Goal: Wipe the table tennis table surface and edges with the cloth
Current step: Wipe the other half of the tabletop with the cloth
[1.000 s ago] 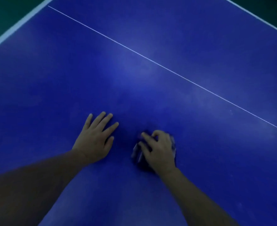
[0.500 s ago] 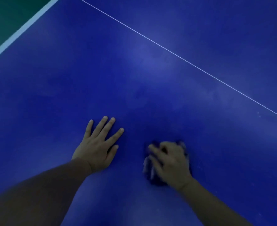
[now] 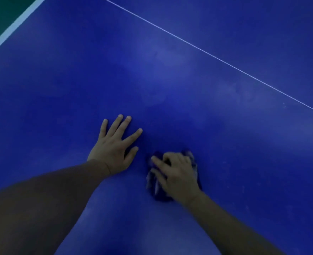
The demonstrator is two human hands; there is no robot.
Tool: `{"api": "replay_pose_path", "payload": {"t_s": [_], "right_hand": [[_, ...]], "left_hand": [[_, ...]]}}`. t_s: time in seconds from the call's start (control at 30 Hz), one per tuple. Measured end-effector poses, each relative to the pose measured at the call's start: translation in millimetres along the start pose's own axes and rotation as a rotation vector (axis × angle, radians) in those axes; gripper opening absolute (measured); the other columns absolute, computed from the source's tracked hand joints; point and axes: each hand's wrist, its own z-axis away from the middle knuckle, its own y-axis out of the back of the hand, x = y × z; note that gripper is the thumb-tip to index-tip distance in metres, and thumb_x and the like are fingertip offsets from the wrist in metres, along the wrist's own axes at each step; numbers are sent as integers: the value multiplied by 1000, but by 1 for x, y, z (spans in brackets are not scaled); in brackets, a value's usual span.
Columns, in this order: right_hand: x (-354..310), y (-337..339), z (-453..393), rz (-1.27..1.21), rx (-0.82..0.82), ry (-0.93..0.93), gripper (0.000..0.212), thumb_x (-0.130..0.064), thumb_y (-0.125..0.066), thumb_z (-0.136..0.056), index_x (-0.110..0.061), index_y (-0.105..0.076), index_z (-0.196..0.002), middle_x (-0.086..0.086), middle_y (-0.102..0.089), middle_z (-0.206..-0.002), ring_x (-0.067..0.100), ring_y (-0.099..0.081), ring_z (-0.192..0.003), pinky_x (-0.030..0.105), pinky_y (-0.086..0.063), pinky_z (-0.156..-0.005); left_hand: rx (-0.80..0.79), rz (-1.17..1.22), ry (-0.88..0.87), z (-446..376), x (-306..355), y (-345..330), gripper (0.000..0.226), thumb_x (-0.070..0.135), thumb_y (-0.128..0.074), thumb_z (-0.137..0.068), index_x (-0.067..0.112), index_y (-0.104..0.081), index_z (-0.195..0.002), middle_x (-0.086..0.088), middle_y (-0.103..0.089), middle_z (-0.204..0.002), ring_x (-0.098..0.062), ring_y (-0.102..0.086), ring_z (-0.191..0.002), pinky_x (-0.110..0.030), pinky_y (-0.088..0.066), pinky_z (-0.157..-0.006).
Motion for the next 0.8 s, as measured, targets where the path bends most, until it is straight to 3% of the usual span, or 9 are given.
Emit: {"api": "replay_pose_path", "payload": {"t_s": [0.07, 0.17, 0.2, 0.3, 0.43, 0.5, 0.6, 0.67, 0.8], "right_hand": [[12, 7, -17, 91, 36, -147, 28, -34, -66, -94, -19, -73, -116, 5, -59, -96, 28, -55, -80, 39, -39, -69], [-13, -2, -40, 165, 122, -552, 28, -31, -71, -90, -20, -75, -116, 7, -64, -103, 32, -59, -87, 42, -43, -69], [-32, -7, -36, 158, 118, -548, 28, -33, -69, -91, -22, -73, -117, 5, -64, -106, 32, -59, -89, 43, -44, -71], [-82, -16, 13, 58, 38, -274, 30, -39, -56, -96, -27, -69, -121, 0, -62, -110, 26, -58, -94, 41, -45, -74], [-70, 4, 47, 25, -20, 39, 29, -37, -59, -93, -24, -76, -114, 1, -68, -104, 27, -64, -88, 41, -50, -73], [-55, 11, 33, 65, -21, 12, 26, -33, -65, -90, -22, -77, -110, 4, -68, -100, 29, -65, -85, 43, -51, -71], [-66, 2, 11, 58, -3, -367, 27, -29, -67, -94, -22, -73, -120, 4, -63, -107, 30, -60, -95, 45, -44, -76], [-97, -15, 15, 61, 22, -483, 28, -34, -61, -97, -25, -70, -122, 1, -59, -108, 26, -56, -96, 43, -43, -77], [-165, -33, 82, -17, -26, -136, 28, -40, -56, -98, -28, -66, -121, -3, -51, -109, 21, -51, -94, 38, -36, -77]], "left_hand": [[-4, 15, 5, 1, 0, 1, 62, 55, -29, -96, 33, -38, -154, -10, -14, -168, -30, -3, -156, -61, -1, -122], [2, 69, 1, -1, -2, 1, 61, 52, -34, -96, 33, -37, -154, -8, -12, -168, -26, 0, -156, -57, 4, -123], [3, 75, 0, -1, -3, 1, 60, 51, -37, -97, 33, -36, -155, -8, -10, -169, -26, 2, -156, -57, 6, -123], [-50, 71, -15, 0, -6, 2, 58, 47, -41, -103, 34, -29, -157, -6, -2, -169, -24, 10, -155, -53, 11, -123], [-155, 9, -51, 30, -12, 8, 59, 51, -31, -103, 35, -21, -159, -5, 3, -169, -22, 13, -155, -50, 8, -124], [-141, -29, -62, 68, -13, 6, 58, 53, -24, -103, 35, -26, -158, -6, -4, -169, -23, 6, -156, -53, 3, -125], [-82, -24, 23, 133, -8, -13, 61, 53, -19, -101, 34, -24, -159, -6, -8, -169, -25, 3, -156, -58, -1, -123], [-67, -49, 45, 158, -8, -27, 60, 51, -17, -103, 33, -18, -160, -7, -7, -169, -27, 5, -156, -60, -4, -123], [-43, -82, 3, 158, -13, -33, 59, 45, -17, -103, 30, -18, -160, -9, -7, -169, -30, 4, -156, -61, -4, -122]]}}
